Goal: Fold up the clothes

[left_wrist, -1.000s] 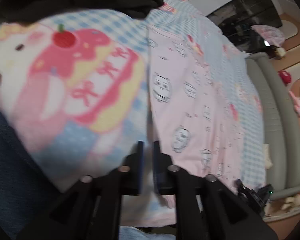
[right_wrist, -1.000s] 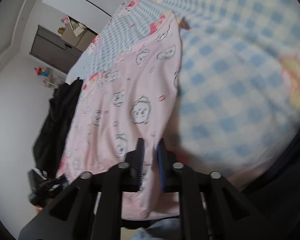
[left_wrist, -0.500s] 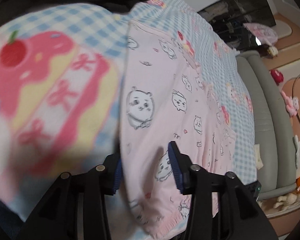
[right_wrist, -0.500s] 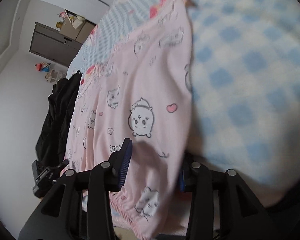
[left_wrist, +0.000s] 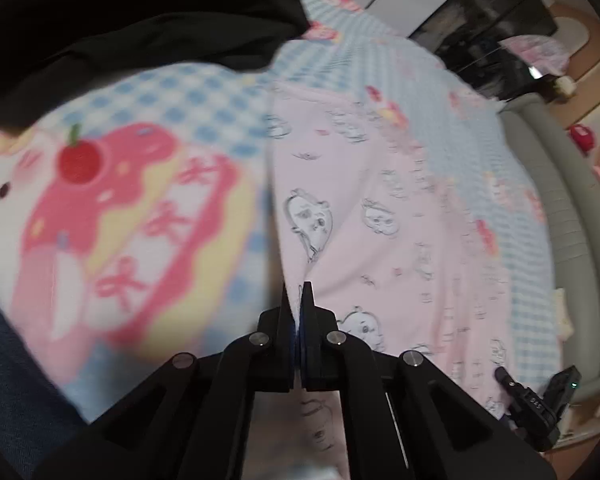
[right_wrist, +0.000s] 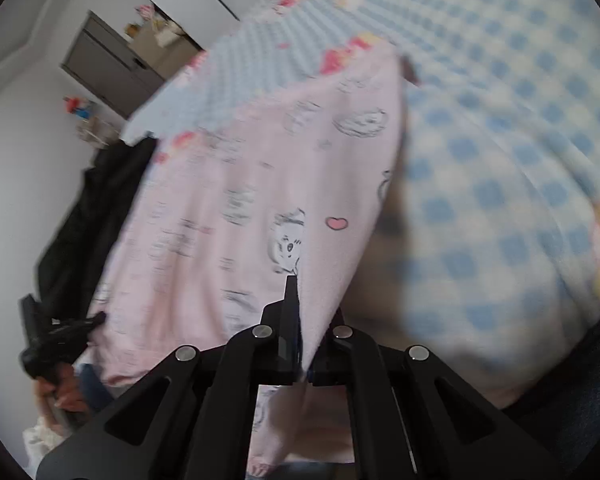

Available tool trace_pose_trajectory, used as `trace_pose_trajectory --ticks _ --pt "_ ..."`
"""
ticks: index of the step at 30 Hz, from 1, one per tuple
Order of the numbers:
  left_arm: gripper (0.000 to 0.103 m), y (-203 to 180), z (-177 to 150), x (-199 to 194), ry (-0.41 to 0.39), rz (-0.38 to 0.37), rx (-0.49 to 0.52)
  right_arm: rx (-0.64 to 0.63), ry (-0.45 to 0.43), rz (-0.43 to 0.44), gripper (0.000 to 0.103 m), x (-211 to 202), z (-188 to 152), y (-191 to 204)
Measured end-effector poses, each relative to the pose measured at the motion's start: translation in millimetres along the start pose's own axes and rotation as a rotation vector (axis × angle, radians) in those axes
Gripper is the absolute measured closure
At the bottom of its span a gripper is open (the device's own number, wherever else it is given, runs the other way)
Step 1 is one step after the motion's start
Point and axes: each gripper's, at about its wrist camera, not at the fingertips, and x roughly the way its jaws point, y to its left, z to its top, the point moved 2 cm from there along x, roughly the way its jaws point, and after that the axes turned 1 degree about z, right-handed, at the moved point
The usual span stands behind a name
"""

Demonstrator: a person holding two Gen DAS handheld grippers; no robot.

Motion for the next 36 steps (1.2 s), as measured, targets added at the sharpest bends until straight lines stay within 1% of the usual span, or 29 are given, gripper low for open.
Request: trace_pose_trajectory --ticks 1,2,4,7,8,10,11,12,14,15,16,17,18,19,20,21,22,25,26,27,29,30,32,34,35,36 --pt "0.102 6.5 -2.1 4.3 0.019 -0.008 -0.026 0.010 0.011 -0.035 0.103 5.5 -3.4 -7.4" --pt "0.102 10.6 -3.4 5.2 0.026 -0.016 -0.041 0.015 0.022 -0.042 0.103 8.4 -5.9 -11.2" --pt "0.101 14.4 -5.3 3.0 0.024 -0.027 -0.053 0.017 0.015 -0.056 0.103 3.6 -6.8 -11.8" --pt "0.098 10.2 -5.9 -8.0 0.004 0.036 -0.023 -0.017 -0.026 -0.101 0.102 -12.1 -3.2 -5.1" --pt "0.098 9.8 -6.4 -13.2 -0.008 0.058 -0.018 -0.031 -0.034 -0.109 0.100 -16.5 -2.0 -2.2" --pt "0.098 6.4 -8.5 -26.3 -0.046 0.061 -0.017 -0.065 -0.028 -0.101 0.100 -16.1 -2.5 9.0" --pt "0.097 4.1 -9.1 -31.0 -0.063 0.067 0.000 -0.083 -0.025 -0.097 0.098 -15.8 -2.7 14.6" --pt "0.097 -1.4 -9.4 -35.9 -0.084 0.073 0.038 -0.100 -0.022 -0.094 0.096 -15.6 -3.0 20.2" --pt "0.097 -18.9 -12.1 -44.1 -0.130 0.068 0.135 -0.134 -0.016 -0.086 0.085 -15.2 -3.5 31.5" --pt "0.095 -28.7 -13.9 -46.9 -0.148 0.052 0.176 -0.152 -0.013 -0.082 0.084 -15.0 -3.7 37.1" --pt "0.083 -38.5 -15.7 -49.6 -0.165 0.034 0.216 -0.169 -0.010 -0.078 0.083 -14.8 -4.0 42.7" --pt "0.070 -49.9 -19.4 -49.3 -0.156 -0.021 0.258 -0.186 -0.007 -0.075 0.081 -14.6 -4.2 48.3" --pt "0.045 -60.6 -22.5 -44.3 -0.135 -0.078 0.290 -0.204 -0.004 -0.071 0.080 -14.4 -4.5 53.9" --pt "0.041 -72.5 -27.4 -34.3 -0.101 -0.125 0.323 -0.221 -0.001 -0.067 0.076 -14.2 -4.7 59.5" --pt "0.041 -84.2 -32.7 -23.3 -0.067 -0.129 0.357 -0.238 0.002 -0.063 0.075 -14.0 -5.0 65.1" --pt "0.041 -95.4 -38.0 -9.5 -0.030 -0.111 0.398 -0.255 0.005 -0.059 0.075 -13.8 -5.2 70.7" --pt "0.041 -106.2 -43.8 7.1 0.014 -0.068 0.446 -0.273 0.008 -0.056 0.074 -13.6 -5.5 76.3" --pt "0.041 -110.0 -54.4 29.4 0.073 0.022 0.485 -0.322 0.026 -0.044 0.069 -9.8 -7.2 93.2" --pt "0.041 -110.9 -57.9 36.4 0.092 0.051 0.495 -0.327 0.073 -0.044 0.068 5.3 -12.0 97.8" --pt "0.041 -111.7 -61.3 43.3 0.111 0.080 0.506 -0.328 0.100 -0.063 0.068 14.9 -16.5 97.1" --pt "0.041 -113.4 -68.1 57.1 0.148 0.139 0.528 -0.340 0.149 -0.128 0.068 31.3 -27.2 92.9" --pt "0.041 -114.3 -71.5 64.0 0.167 0.168 0.538 -0.343 0.157 -0.143 0.068 32.0 -33.1 86.2" --pt "0.041 -97.7 -77.6 56.1 0.181 0.150 0.506 -0.321 0.158 -0.128 0.068 24.6 -44.3 72.1" --pt "0.041 -96.6 -77.0 50.2 0.170 0.135 0.500 -0.320 0.150 -0.129 0.069 13.2 -54.8 63.0" --pt "0.042 -96.7 -76.5 47.3 0.164 0.128 0.498 -0.325 0.144 -0.133 0.069 7.1 -59.3 60.0" --pt "0.047 -96.7 -76.0 44.5 0.157 0.122 0.496 -0.318 0.138 -0.127 0.069 0.6 -61.7 57.5"
